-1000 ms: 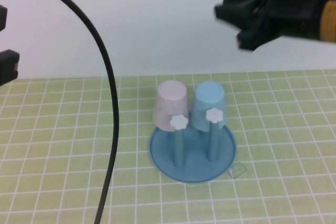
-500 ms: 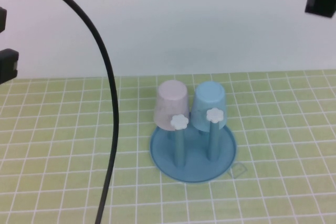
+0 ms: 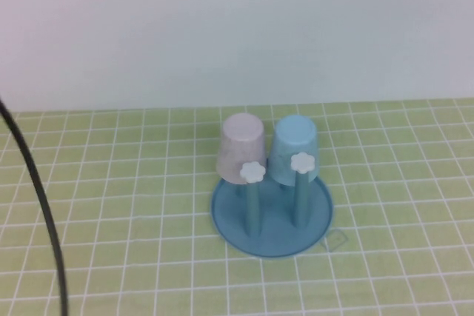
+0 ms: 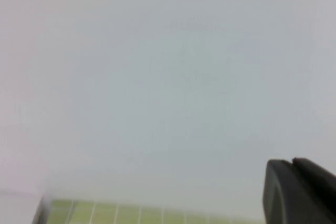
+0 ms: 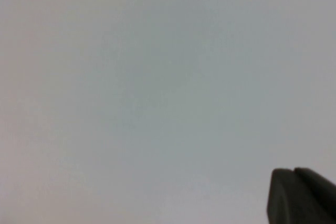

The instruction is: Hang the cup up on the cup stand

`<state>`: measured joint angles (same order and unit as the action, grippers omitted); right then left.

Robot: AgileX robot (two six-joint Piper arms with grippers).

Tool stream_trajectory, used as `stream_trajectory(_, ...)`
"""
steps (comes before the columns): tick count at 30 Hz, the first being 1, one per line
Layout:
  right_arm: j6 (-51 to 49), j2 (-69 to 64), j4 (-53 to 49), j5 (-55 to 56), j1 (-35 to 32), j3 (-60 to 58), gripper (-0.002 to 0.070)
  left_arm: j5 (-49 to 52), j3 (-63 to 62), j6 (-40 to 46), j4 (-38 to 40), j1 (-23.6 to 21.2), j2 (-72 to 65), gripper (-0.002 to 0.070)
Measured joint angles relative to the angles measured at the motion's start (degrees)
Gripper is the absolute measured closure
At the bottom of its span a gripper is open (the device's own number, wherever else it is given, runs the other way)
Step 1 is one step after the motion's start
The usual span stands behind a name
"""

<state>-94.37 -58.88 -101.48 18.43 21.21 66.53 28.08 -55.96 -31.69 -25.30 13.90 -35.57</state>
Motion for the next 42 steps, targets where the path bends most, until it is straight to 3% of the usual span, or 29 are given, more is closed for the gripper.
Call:
stream_trajectory(4,0.13,9.44,0.52,-8.64,-1.07,-8.14,0.0678,-13.55,14.18,-3.61,1.29,-9.07,9.09,0.0675)
stream_trajectory(8,-0.23,19.64,0.90,-11.73,-4.77,-18.41,0.0678,-15.82,25.40,-3.61,1.29,-13.90,19.33,0.0675)
stream_trajectory(15,-5.54,34.30,1.47,-15.00,-10.19,-34.12,0.0678,-15.83,40.65,-3.61,-0.28,-14.96,31.15,0.0675)
stream_trajectory(24,-3.67,39.99,1.83,-15.59,-10.41,-37.33,0.0678,-17.72,51.67,-2.29,-3.10,-14.96,33.78,0.0675)
stream_trajectory(26,3.38,40.44,5.40,-16.34,-10.41,-38.68,0.0678,-17.17,52.90,3.74,1.36,-14.96,35.31,0.0675)
stream_trajectory(30,24.64,44.70,26.17,-23.95,-10.41,-43.74,0.0678,-17.86,55.67,34.24,25.30,-15.03,37.28,0.0675)
stream_trajectory(32,33.00,47.23,37.10,-31.23,-10.41,-45.74,0.0678,-18.78,57.26,41.82,33.54,-15.19,37.28,0.0675)
stream_trajectory(36,49.91,52.58,54.70,-45.04,-10.99,-49.40,0.0678,-16.22,57.83,42.40,36.21,-15.77,37.28,0.0675)
stream_trajectory(42,69.53,59.21,71.28,-44.61,-16.02,-56.41,0.0678,-11.35,57.83,41.51,35.68,-15.77,37.28,0.0675)
